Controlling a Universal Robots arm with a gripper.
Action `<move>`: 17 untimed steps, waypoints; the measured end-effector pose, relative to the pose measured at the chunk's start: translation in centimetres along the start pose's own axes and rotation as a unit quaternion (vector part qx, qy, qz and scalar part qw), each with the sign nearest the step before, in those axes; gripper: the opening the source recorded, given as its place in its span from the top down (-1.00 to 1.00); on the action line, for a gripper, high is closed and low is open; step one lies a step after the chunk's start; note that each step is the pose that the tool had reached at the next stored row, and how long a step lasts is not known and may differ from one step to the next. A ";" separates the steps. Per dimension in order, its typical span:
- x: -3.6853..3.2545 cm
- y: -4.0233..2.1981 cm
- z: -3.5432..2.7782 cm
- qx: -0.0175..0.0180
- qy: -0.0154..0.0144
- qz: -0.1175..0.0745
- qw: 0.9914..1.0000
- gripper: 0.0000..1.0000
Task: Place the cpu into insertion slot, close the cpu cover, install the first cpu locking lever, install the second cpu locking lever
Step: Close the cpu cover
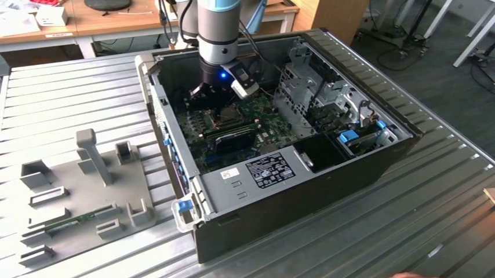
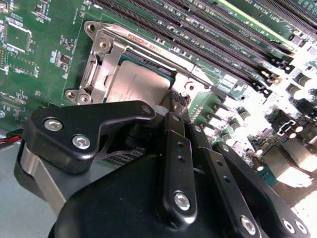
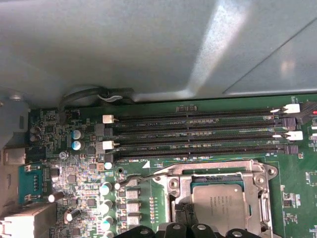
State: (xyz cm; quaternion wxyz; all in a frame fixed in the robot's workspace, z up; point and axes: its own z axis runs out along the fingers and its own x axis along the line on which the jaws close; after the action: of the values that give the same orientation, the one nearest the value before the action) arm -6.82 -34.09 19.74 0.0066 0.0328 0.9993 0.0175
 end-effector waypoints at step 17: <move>-0.02 0.05 -1.21 0.000 0.000 0.000 1.000 0.80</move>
State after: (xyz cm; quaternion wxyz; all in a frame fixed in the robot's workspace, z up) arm -6.82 -34.09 20.96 0.0067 0.0328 0.9993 0.0176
